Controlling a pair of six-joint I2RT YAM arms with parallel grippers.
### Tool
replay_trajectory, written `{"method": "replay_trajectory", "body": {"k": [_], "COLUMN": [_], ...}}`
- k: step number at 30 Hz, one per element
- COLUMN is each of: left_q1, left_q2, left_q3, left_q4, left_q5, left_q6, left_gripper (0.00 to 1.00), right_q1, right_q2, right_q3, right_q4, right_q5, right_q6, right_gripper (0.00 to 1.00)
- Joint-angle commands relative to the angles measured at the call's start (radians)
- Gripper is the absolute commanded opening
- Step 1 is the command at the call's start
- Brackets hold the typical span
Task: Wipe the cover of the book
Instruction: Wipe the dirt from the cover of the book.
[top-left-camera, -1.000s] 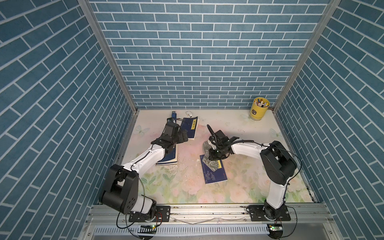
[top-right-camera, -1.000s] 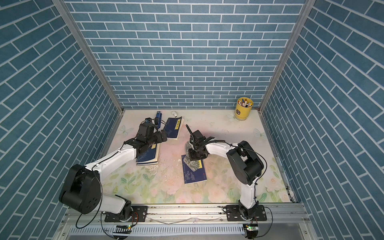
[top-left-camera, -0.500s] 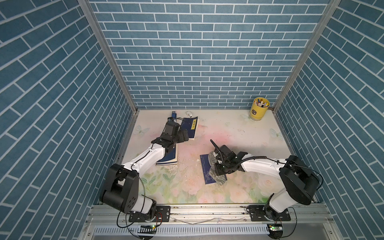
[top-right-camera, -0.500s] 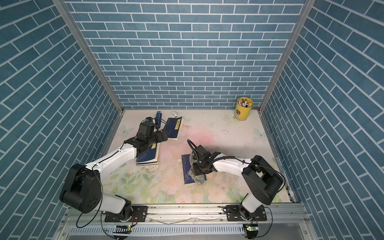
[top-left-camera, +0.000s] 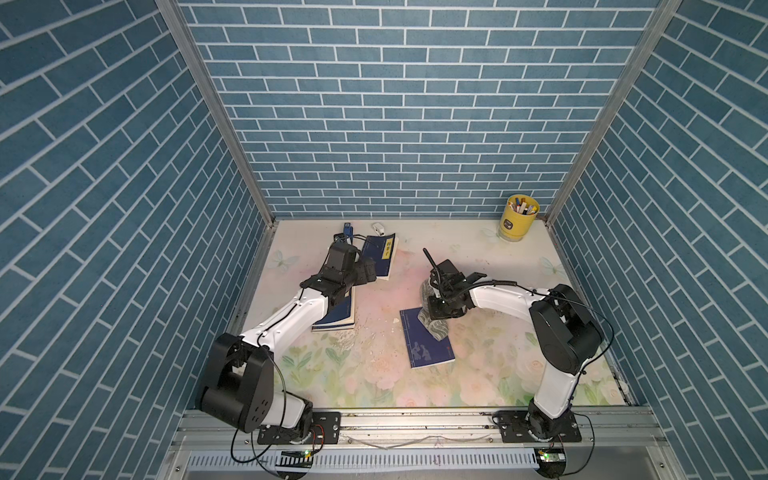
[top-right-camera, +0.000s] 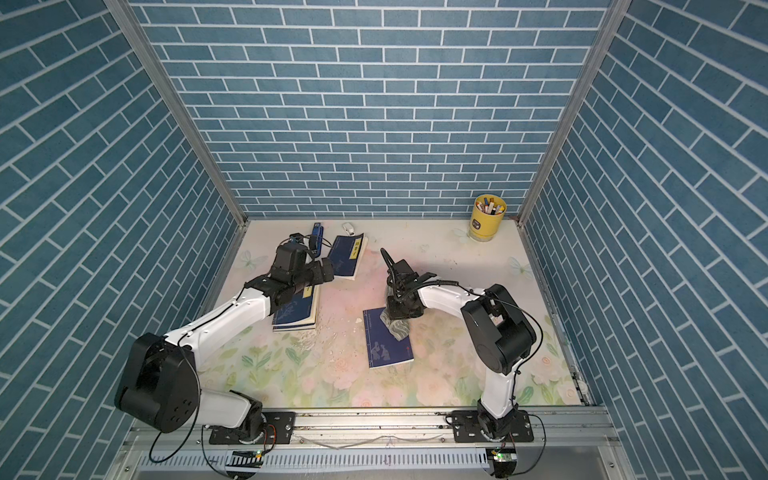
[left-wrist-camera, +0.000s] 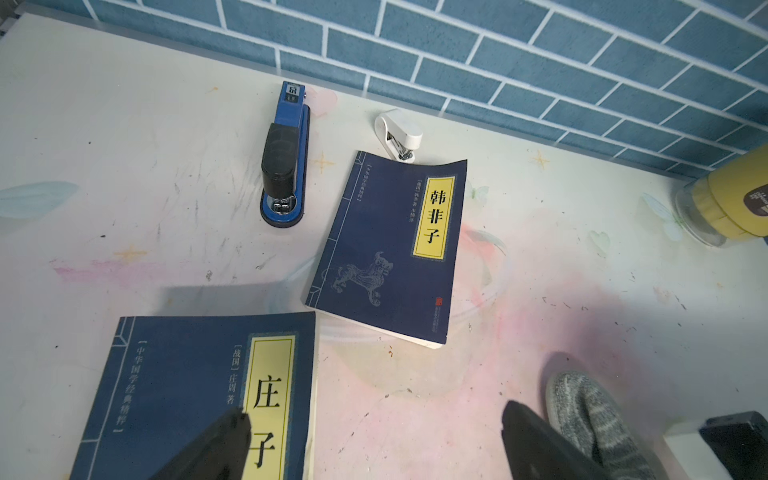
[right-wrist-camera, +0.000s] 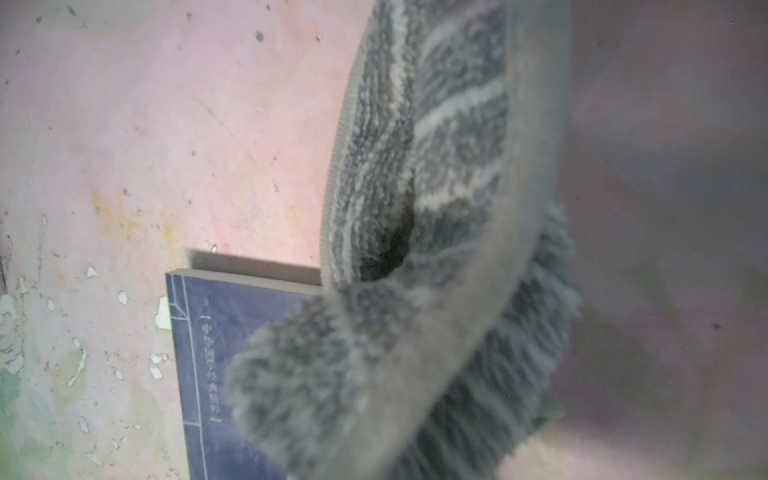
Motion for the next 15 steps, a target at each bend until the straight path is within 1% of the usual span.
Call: {"method": "replay_trajectory", "body": {"k": [1,6,9,12,15], "left_q1": [0.007,0.007,0.007,0.006,0.006], "left_q2": [-0.011,0.040,0.070,0.083,0.082], "left_q3": [-0.018,0.000,0.012,0.012,0.003], "left_q4": [-0.019,0.010,0.021,0.035,0.037], "left_q5": [-0.016,0.012,0.010,0.022,0.041], "left_q6": [0.006,0.002,-0.001,-0.003,-0.007], "left_gripper": [1.00,1.00,1.00,1.00,1.00], "right_q1": [0.003,0.033,0.039,0.020,-0.026], "right_q2": [0.009,-0.172,-0.262,-0.318,-0.359], "right_q3": [-0.119,-0.334,-0.415,-0.423,-0.371], "right_q4": [-0.152,-0.158,-0.143,-0.136,-0.148], "right_q5": [0.075,0.070,0.068,0.095,0.114], "right_q6": [-0.043,0.056,0.116,0.140,0.128], "right_gripper": [0.07,0.07,0.07,0.07,0.07]}}
